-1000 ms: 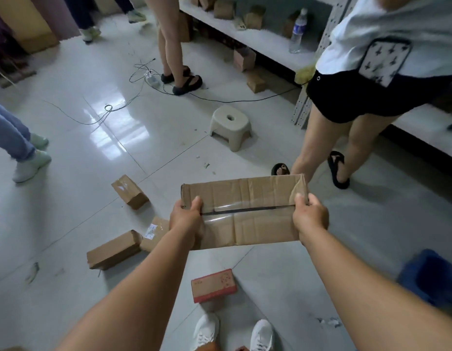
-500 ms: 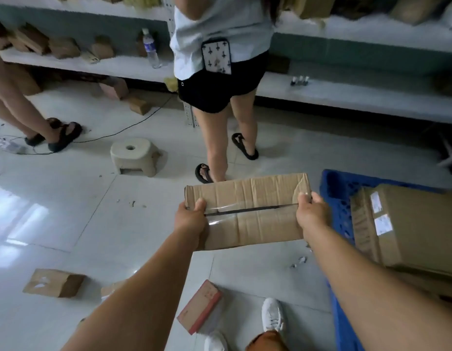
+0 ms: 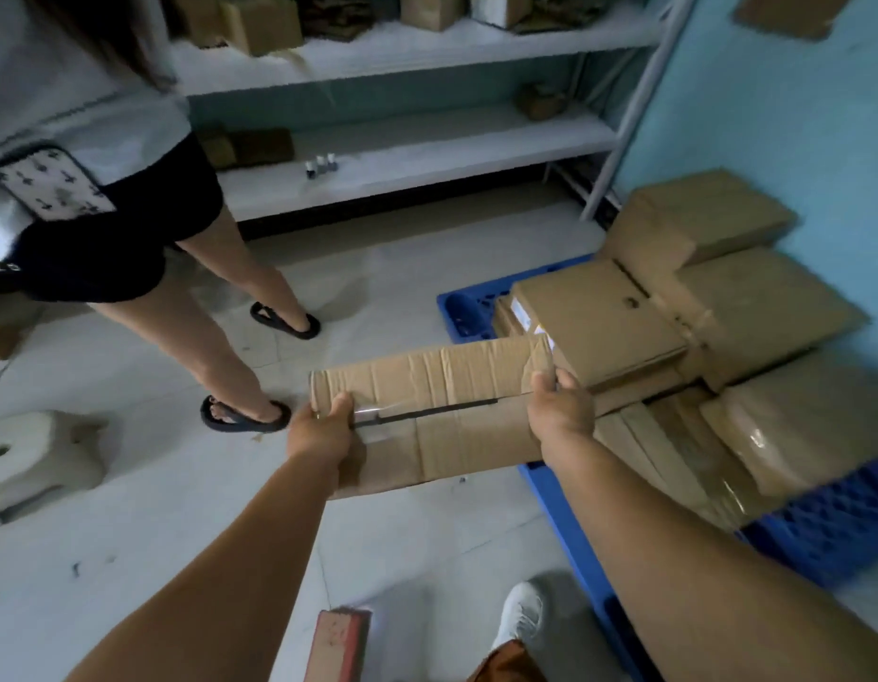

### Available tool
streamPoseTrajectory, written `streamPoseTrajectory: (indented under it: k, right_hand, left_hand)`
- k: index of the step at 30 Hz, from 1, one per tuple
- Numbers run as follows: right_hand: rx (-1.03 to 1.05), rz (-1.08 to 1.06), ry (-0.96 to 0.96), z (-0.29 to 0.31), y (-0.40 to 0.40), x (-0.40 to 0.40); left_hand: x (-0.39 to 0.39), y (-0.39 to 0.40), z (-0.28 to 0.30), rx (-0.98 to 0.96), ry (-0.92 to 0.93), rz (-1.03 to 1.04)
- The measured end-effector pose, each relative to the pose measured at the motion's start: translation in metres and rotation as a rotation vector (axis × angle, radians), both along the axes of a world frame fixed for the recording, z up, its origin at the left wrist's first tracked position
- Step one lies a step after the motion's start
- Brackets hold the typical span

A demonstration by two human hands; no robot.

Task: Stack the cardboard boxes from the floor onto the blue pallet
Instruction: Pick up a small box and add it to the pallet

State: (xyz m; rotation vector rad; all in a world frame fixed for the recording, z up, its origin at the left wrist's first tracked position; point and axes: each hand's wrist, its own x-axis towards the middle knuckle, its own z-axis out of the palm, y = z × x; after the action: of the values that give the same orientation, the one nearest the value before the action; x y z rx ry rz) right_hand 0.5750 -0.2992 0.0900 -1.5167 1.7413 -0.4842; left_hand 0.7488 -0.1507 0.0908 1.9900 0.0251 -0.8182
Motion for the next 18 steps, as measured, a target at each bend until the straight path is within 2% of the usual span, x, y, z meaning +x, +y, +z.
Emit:
streamPoseTrajectory:
  k: [10, 18]
  right_hand:
    - [-0.048, -0.233, -0.042, -0.011, -0.071, -0.107]
    - [0.041, -0.321, -0.01, -0.018, -0.148, -0.198]
  left_hand:
    - [-0.074, -0.117, -0.002, 0.051, -0.06, -0.233]
    - [-0.146, -0.236, -0.007, 0.069, -0.047, -0.349]
